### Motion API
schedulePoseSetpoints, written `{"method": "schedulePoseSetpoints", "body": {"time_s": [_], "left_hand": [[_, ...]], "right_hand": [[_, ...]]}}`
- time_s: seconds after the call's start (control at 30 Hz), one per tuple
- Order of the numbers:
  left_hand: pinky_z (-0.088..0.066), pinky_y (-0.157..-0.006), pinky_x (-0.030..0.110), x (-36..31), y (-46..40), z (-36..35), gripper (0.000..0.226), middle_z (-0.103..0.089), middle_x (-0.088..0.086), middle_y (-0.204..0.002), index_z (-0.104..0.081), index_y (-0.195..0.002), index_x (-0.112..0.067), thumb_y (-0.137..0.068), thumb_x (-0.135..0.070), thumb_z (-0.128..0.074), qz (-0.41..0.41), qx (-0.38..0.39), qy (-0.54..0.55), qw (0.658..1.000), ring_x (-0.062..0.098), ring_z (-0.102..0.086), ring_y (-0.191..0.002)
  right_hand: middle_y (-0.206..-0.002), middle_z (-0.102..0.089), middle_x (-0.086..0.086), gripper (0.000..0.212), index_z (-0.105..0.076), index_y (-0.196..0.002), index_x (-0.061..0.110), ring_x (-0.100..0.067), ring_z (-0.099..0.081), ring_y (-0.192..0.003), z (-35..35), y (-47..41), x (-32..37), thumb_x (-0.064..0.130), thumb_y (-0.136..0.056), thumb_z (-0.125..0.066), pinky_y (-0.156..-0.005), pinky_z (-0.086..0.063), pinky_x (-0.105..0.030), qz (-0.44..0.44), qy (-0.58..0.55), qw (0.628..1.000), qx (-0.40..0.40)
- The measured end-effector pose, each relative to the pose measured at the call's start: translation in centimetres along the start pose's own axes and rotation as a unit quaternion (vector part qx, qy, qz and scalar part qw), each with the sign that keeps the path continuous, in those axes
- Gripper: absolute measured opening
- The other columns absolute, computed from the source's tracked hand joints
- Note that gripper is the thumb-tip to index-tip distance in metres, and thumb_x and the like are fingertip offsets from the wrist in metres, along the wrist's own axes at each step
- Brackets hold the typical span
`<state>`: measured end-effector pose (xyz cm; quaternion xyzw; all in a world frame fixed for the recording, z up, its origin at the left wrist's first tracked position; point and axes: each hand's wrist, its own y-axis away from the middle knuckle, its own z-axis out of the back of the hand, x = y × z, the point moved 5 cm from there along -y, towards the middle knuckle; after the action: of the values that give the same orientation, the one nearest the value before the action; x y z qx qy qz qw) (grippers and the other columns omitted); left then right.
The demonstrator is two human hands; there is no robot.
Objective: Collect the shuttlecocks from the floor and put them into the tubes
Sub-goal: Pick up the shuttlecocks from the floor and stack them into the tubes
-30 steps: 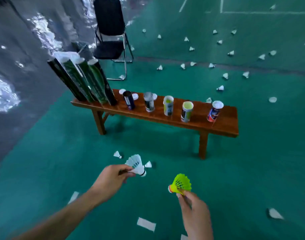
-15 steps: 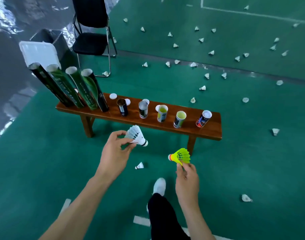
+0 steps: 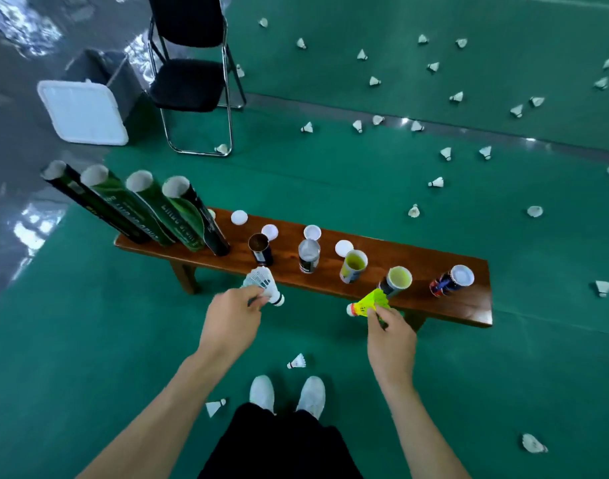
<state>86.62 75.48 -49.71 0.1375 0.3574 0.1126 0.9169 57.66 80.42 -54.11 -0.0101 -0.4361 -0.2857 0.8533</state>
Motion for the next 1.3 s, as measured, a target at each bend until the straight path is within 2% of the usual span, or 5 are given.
{"method": "schedulePoseSetpoints", "body": {"time_s": [0.23,0.5,0.93,1.13,1.3], "left_hand": [[-0.042,-0.053,0.038,-3.1,-9.3,-4.7,0.03,-0.061,0.003,-0.061,-0.06,-0.073,-0.016,-0.102,-0.016,-0.053,-0.057,0.077,-0.053,0.994,0.028,-0.051,-0.057],[-0.057,-0.068,0.041,-4.9,-19.9,-12.1,0.024,-0.074,0.005,-0.09,-0.072,-0.109,-0.022,-0.104,-0.023,-0.049,-0.043,0.083,-0.136,0.986,0.031,-0.068,-0.08],[-0.057,-0.075,0.036,-3.3,-20.1,-18.1,0.044,-0.074,0.004,-0.11,-0.067,-0.128,-0.036,-0.096,-0.011,-0.049,0.088,0.134,-0.091,0.983,0.026,-0.064,-0.078],[-0.042,-0.044,0.019,-4.1,-16.9,-15.5,0.038,-0.074,-0.006,-0.111,-0.071,-0.121,-0.032,-0.097,-0.01,-0.051,0.116,0.112,-0.054,0.985,0.004,-0.051,-0.043],[-0.034,-0.039,0.018,-3.6,-15.4,-13.8,0.037,-0.065,-0.013,-0.074,-0.072,-0.118,-0.031,-0.097,-0.009,-0.052,0.148,0.081,-0.015,0.986,0.007,-0.043,-0.035]], "right_hand": [[-0.059,-0.054,0.01,0.023,-0.069,-0.081,0.021,-0.009,-0.051,-0.056,-1.8,-1.8,0.6,0.019,-0.102,-0.061,-0.045,-0.029,-0.023,0.009,0.139,0.987,0.084],[-0.082,-0.053,0.021,0.026,-0.074,-0.122,0.015,-0.019,-0.052,-0.089,-2.3,-9.8,-0.1,0.018,-0.103,-0.057,-0.072,-0.037,-0.032,0.02,0.115,0.991,0.061],[-0.069,-0.058,0.001,0.021,-0.067,-0.082,0.006,-0.028,-0.053,-0.081,-5.6,-22.3,-2.3,0.012,-0.1,-0.059,-0.068,-0.04,-0.036,0.109,0.219,0.955,0.168],[-0.108,-0.076,-0.002,0.023,-0.072,-0.118,0.015,-0.03,-0.056,-0.105,-10.4,-23.9,-3.6,0.02,-0.104,-0.054,-0.062,-0.04,-0.034,0.143,0.307,0.908,0.248],[-0.152,-0.055,0.002,0.049,-0.052,-0.15,0.02,-0.032,-0.053,-0.129,-12.3,-24.1,-6.3,0.013,-0.102,-0.056,-0.096,-0.053,-0.042,0.093,0.357,0.858,0.358]]}}
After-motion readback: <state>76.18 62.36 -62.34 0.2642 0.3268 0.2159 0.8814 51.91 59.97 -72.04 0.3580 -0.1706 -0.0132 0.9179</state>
